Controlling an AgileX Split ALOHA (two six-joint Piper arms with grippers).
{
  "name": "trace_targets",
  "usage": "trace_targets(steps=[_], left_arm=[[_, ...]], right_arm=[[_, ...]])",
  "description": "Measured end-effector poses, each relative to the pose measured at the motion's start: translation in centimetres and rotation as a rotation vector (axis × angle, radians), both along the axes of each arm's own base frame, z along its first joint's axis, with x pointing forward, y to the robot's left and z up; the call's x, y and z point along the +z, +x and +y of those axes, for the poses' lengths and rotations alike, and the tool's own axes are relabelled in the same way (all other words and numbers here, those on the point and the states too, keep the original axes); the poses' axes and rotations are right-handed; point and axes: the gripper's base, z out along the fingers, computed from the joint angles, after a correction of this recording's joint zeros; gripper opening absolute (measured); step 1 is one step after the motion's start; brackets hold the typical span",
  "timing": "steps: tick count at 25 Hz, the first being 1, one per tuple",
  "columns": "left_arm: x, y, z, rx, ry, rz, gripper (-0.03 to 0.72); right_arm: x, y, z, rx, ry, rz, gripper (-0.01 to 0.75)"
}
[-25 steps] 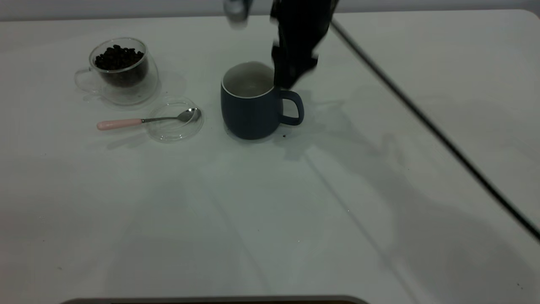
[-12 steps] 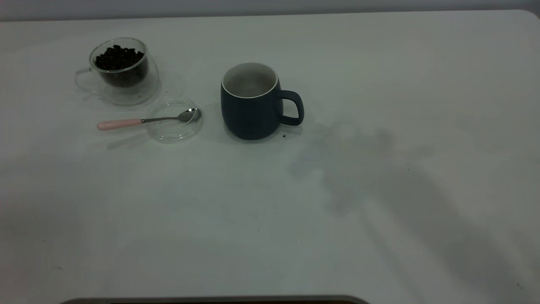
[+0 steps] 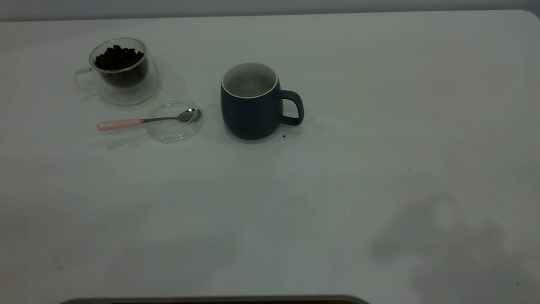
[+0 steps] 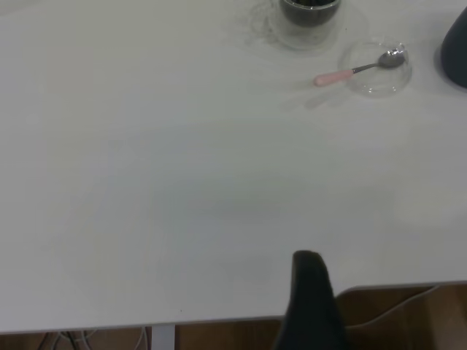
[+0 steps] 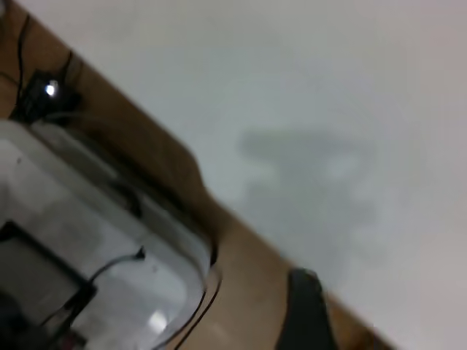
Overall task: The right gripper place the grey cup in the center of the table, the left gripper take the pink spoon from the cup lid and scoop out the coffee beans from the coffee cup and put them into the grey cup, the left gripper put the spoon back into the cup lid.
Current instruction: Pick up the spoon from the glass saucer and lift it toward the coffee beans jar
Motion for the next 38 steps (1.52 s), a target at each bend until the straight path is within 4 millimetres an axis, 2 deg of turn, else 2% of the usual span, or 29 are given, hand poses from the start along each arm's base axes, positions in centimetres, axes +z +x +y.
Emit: trace_targets(steps=[6,8,16,21,29,38], left_arm=[[0.0,0.0,0.0,0.000,0.001,0.000,0.589],[0.0,0.0,0.0,0.000,0.001,0.000,0.589],[0.0,0.0,0.0,0.001,0.000,0.000,0.589],[0.0,0.0,0.0,0.002,-0.001,0.000,0.589],[0.0,0.0,0.0,0.002,-0.001,0.000,0.589],[0.0,0.0,0.0,0.002,-0.001,0.000,0.589]], right_arm=[[-3.4,-4.5,-2.6,-0.024,-0.016,0.059,0.591],[-3.9,-6.3,-3.6,-0.026,0.001,0.038,0.591],[-6.1,-11.5,-8.1,-0.235,0.142,-0.231,0.591],[-7.1,-14.4,-9.7,-0.373,0.168,-0.391,0.591],[-7.1,-16.3,-10.5,-0.527,0.179,-0.530,0.591],[-7.1,-17.5,-10.6,-0.573,0.222,-0.601,0.591]])
